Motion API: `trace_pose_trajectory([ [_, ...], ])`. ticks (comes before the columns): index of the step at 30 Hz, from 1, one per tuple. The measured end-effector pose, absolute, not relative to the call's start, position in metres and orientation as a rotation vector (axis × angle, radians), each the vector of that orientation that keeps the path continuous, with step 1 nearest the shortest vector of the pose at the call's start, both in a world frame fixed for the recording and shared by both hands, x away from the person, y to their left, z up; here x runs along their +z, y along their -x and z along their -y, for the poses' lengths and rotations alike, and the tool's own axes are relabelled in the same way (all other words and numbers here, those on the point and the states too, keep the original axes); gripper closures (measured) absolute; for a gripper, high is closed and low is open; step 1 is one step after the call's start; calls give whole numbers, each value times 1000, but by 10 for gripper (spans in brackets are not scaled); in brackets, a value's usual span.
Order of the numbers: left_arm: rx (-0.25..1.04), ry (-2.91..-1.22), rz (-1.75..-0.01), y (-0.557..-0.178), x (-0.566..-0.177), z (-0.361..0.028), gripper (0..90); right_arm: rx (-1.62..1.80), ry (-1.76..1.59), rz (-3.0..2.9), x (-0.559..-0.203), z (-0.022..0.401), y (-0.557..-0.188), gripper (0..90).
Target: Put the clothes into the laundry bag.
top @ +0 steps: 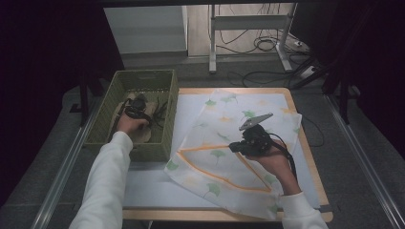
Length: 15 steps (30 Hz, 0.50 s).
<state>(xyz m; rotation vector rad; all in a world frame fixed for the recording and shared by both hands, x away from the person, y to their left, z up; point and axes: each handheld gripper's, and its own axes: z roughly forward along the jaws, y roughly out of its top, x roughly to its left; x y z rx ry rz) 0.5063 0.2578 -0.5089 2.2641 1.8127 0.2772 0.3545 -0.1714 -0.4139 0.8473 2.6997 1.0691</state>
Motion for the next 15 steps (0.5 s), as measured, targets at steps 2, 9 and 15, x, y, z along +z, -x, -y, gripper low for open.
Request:
trace_pose_trajectory([
  [2,275,-2258,-1814,-506,-509,-258,373,1068,-849,-2700,-414,171,-355,853],
  [9,256,-2236,-1826,-506,-507,-267,488,1064,-851,-2702,-415,170,-355,853],
  [15,284,-2244,-1834,-506,-507,-265,518,1063,-847,-2699,-415,170,-354,853],
])
